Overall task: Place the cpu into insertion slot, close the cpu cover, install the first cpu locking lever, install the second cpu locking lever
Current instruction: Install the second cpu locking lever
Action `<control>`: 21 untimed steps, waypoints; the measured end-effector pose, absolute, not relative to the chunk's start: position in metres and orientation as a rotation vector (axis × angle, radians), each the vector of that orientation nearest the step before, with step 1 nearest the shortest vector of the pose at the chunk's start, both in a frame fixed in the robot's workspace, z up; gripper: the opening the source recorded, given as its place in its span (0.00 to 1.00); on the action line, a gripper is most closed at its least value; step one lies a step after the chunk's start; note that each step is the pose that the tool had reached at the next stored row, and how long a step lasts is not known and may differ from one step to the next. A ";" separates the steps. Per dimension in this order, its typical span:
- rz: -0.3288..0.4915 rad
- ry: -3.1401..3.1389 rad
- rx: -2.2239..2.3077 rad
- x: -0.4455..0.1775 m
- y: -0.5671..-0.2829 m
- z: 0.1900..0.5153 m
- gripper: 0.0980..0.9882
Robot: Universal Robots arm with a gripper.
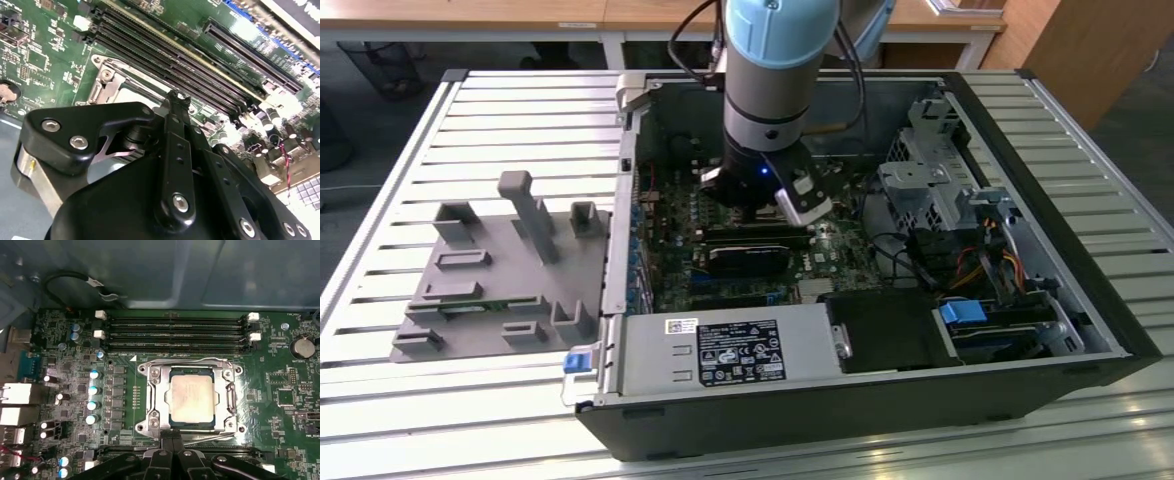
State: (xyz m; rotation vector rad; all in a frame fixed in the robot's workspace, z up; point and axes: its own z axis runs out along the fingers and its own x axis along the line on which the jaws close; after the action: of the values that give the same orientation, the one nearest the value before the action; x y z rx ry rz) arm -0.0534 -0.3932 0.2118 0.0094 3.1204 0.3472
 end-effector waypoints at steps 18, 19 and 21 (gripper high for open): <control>0.429 3.110 0.010 -0.066 -0.409 0.205 0.01; 0.436 3.109 0.009 -0.068 -0.410 0.205 0.01; 0.449 3.107 0.009 -0.071 -0.412 0.204 0.01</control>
State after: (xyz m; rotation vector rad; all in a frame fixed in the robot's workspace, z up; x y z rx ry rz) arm -0.0712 -0.4120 0.2044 0.0092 3.1067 0.4485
